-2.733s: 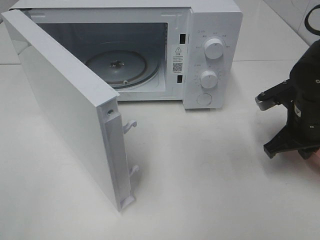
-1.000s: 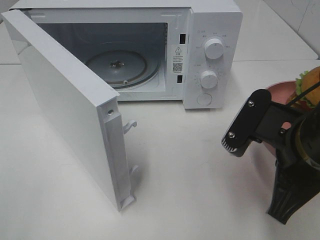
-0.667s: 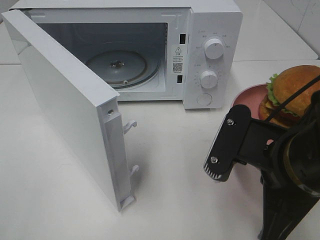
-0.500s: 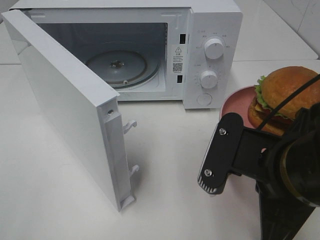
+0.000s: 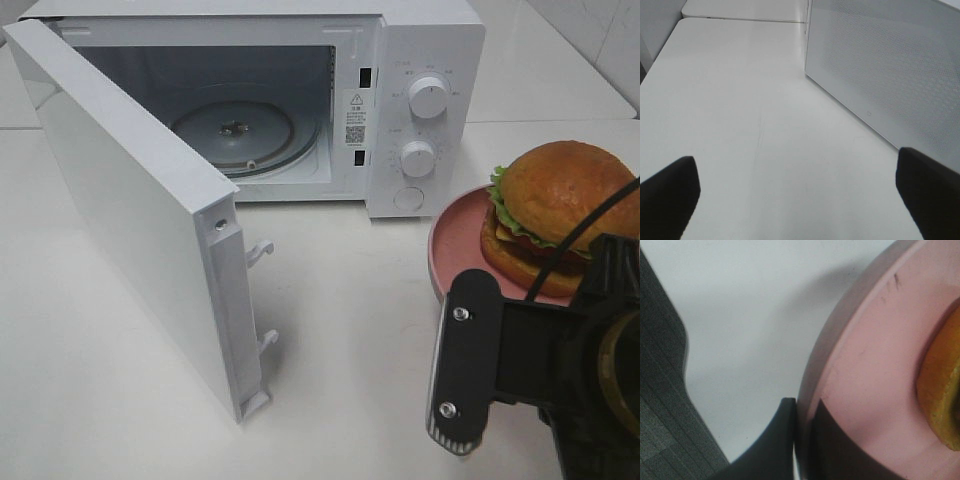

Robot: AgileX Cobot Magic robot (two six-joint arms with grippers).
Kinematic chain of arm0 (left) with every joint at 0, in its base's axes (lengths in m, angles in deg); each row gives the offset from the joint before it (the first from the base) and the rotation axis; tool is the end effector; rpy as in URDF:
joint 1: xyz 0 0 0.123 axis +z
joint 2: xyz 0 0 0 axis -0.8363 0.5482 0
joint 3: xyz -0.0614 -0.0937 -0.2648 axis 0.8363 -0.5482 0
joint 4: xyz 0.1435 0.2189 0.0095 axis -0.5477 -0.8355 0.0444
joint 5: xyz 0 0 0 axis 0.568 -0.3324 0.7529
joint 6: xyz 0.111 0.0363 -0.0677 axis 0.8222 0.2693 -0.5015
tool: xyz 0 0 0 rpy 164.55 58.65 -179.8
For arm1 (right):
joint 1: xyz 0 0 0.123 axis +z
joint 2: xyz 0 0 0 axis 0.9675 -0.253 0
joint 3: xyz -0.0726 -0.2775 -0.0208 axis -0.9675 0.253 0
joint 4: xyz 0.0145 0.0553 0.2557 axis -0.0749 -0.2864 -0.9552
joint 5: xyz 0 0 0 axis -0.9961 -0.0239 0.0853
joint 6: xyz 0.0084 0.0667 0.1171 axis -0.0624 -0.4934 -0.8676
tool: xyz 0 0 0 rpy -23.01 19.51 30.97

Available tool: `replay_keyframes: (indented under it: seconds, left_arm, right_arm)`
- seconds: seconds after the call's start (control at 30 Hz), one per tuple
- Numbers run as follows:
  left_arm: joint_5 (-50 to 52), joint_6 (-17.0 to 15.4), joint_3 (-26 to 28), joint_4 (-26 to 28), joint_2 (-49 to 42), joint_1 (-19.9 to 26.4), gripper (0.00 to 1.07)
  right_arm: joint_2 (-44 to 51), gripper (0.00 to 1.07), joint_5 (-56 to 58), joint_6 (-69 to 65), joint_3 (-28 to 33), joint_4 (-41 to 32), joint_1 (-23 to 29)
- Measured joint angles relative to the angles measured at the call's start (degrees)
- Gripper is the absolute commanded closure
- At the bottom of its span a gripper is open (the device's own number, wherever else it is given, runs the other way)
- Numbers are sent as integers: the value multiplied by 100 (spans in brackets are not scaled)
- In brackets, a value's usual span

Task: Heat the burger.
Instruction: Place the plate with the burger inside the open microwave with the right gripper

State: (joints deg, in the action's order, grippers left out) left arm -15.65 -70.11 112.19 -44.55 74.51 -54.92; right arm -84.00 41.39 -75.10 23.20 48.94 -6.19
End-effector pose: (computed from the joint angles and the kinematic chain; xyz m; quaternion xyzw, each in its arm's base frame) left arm 0.0373 -0.0079 0.2682 -0.0144 0.8486 -0.0314 0.5279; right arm 0.1219 0.1559 0.1548 -0.5625 0.7950 -0.1580 0.1634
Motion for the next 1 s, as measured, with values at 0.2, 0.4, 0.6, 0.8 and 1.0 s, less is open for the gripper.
replay_keyframes:
  seconds: [0.2, 0.4, 0.6, 0.8, 1.0]
  left_arm:
    - [0, 0, 0, 0, 0, 0, 7]
    - [0, 0, 0, 0, 0, 0, 7]
    - [0, 0, 0, 0, 0, 0, 7]
    - [0, 0, 0, 0, 0, 0, 7]
    - [0, 0, 0, 0, 0, 0, 7]
  right_arm:
    - [487, 107, 0, 447, 241, -80, 0]
    - [785, 107, 6, 1100, 413, -80, 0]
    - [917, 107, 11, 1581, 424, -80, 0]
    - [917, 107, -46, 1742, 424, -80, 0]
    - [917, 107, -441, 1862, 424, -80, 0]
